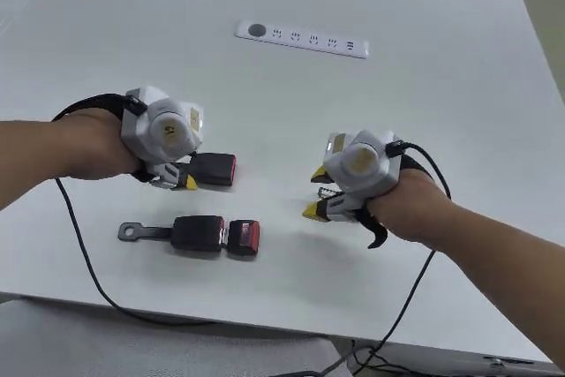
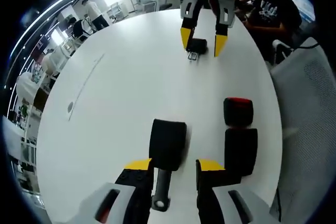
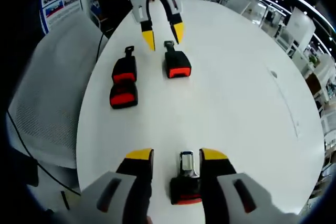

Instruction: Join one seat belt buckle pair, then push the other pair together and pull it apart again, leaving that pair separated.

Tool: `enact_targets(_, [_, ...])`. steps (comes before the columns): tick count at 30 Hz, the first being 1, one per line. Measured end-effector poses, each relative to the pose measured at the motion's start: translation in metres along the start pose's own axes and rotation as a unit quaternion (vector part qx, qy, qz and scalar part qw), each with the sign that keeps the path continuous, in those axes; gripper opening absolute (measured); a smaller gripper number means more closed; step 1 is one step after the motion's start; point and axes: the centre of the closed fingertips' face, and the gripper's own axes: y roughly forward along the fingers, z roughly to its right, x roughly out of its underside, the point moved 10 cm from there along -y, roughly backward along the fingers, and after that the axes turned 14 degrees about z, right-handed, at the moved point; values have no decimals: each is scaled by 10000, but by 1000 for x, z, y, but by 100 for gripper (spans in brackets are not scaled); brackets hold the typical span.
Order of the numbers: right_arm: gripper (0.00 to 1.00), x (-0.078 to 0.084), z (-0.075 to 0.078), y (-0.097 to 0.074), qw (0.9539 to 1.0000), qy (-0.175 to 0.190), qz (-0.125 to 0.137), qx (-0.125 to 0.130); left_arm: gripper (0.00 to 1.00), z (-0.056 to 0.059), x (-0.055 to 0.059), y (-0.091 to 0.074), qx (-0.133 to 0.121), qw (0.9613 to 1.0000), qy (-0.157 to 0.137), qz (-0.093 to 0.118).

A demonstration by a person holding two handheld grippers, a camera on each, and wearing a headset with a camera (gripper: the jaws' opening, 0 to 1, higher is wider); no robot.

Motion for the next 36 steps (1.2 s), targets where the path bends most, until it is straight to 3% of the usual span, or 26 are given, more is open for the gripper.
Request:
enact_targets(4, [36, 18, 12, -9, 9996, 212, -176, 116, 36, -9, 2, 9, 29, 9999, 28, -140])
enact_targets(7, [36, 28, 16, -11, 9991, 314, -241, 138, 39, -10, 1, 17, 138, 9995, 231, -178])
enact_targets(18, [37, 41, 19, -10, 9987, 401, -284, -111, 38, -14, -5, 36, 357, 9987, 308, -200])
enact_targets(23, [36, 53, 20, -8, 9981, 297, -475, -272, 34, -13, -5, 39, 436, 9987, 217, -130])
enact_targets(26, [35, 53, 20, -6, 9980, 71, -486, -398, 33, -13, -3, 39, 481, 9986, 222, -77])
enact_targets(29, [35, 51, 19, -4, 9974, -26, -566, -440, 33, -11, -3, 40, 569, 9971, 492, -101])
enact_targets(36, [34, 54, 21, -4, 9981, 102, -402, -451, 33, -7, -8, 39, 636, 9965, 507, -181])
